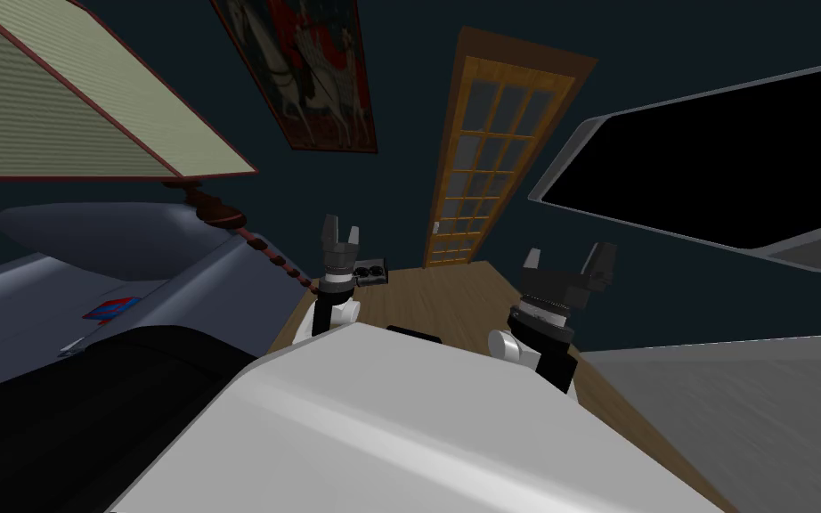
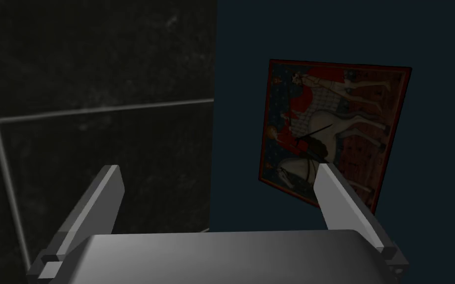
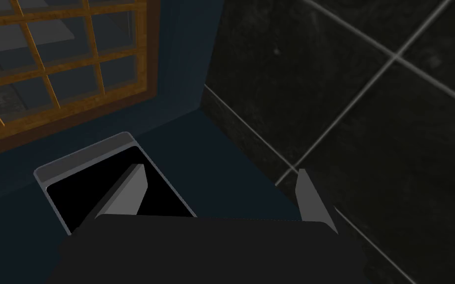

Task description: Pull the door open

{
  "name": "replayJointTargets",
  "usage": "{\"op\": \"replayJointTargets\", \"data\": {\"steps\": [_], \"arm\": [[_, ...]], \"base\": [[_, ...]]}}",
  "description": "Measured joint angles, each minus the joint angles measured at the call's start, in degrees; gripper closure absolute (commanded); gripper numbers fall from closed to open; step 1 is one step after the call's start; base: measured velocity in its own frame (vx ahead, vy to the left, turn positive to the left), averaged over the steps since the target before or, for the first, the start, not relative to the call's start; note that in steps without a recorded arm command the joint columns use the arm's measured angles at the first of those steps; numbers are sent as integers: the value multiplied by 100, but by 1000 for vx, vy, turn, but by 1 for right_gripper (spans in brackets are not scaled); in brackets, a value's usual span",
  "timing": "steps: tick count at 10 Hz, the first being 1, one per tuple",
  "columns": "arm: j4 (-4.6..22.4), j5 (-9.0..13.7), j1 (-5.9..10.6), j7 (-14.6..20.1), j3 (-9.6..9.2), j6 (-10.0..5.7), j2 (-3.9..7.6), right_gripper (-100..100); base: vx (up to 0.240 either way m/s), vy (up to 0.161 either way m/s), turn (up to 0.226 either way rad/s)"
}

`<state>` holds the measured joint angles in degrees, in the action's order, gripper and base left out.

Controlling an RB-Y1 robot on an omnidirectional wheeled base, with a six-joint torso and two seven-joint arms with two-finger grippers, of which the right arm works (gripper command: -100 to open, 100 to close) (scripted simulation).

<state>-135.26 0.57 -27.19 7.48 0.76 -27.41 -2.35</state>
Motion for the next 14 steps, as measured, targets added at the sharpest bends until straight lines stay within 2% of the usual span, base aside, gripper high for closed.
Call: {"op": "replayJointTargets", "data": {"steps": [2,6,7,9,12,14], "arm": [[233,138,85,202,-24,-39,137,-100],[696,350,134,568,-187,-235,317,-100],[866,423,192,686,-219,-288,373,-100],[1070,558,266,903,-289,-299,463,-100],[1516,760,335,1253,-424,-475,598,-100],[1755,886,416,1454,-460,-533,685,-100]], "base": [[131,-9,84],[138,-10,79],[118,-22,83],[138,-26,95],[122,-14,91],[102,-26,89]]}}
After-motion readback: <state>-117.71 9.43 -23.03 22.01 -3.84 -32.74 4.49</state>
